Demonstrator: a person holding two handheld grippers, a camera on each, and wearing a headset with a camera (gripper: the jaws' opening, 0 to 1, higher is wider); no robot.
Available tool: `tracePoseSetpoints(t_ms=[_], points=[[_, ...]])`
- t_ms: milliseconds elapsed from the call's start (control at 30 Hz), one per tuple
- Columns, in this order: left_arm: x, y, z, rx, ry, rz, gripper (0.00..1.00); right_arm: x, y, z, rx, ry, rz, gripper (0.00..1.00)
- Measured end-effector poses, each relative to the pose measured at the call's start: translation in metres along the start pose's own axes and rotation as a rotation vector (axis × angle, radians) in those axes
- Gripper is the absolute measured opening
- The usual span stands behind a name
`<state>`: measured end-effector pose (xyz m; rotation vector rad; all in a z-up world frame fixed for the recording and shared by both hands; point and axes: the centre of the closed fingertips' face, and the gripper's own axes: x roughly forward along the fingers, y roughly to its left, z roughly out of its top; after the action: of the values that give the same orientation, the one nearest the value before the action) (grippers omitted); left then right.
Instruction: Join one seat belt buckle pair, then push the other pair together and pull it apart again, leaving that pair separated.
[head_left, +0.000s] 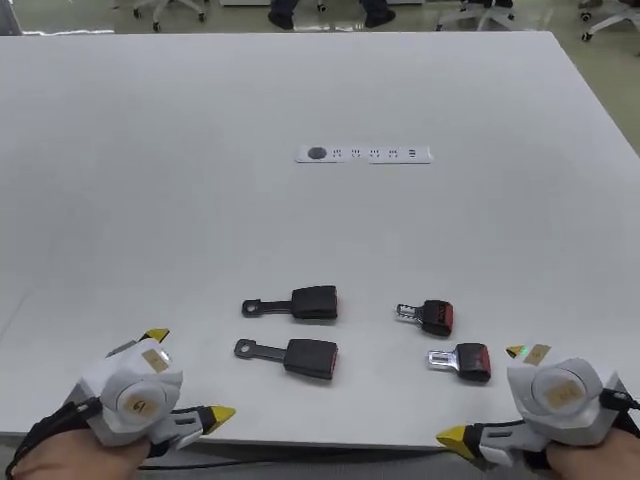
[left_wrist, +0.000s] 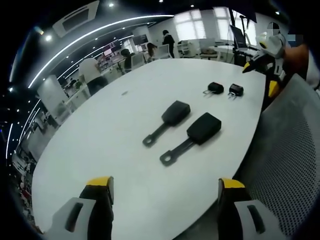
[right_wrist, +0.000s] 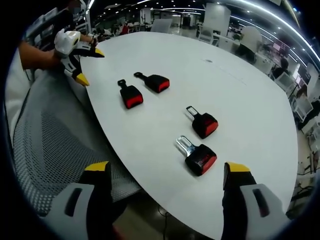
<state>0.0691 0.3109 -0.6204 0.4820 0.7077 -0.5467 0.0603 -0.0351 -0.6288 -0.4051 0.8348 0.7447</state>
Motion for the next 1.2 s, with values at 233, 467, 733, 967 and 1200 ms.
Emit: tracePoseSetpoints(t_ms=[233, 467, 733, 967, 1200], points=[[0.002, 0.0, 0.0, -0.014, -0.004, -0.017, 0.87, -0.004, 0.001, 0.007, 0.011, 0.001, -0.019, 0.91], [0.001, -0.005, 0.002, 0.005, -0.004, -0.04, 0.85, -0.008, -0.007, 0.009, 0.015, 0.005, -0.041, 0.87], [0.001, -0.01, 0.001, 0.051, 0.0, -0.094, 0.84, -0.004, -0.004, 0.014, 0.009, 0.005, -0.027, 0.82], [0.0, -0.017, -0.001, 0.042, 0.019, -0.156, 0.78, 0.0, -0.014, 0.018, -0.015, 0.009, -0.032, 0.77], [0.011, -0.011, -0.002, 0.125, 0.061, -0.196, 0.72, 0.003, -0.017, 0.017, -0.057, 0.023, -0.004, 0.66]])
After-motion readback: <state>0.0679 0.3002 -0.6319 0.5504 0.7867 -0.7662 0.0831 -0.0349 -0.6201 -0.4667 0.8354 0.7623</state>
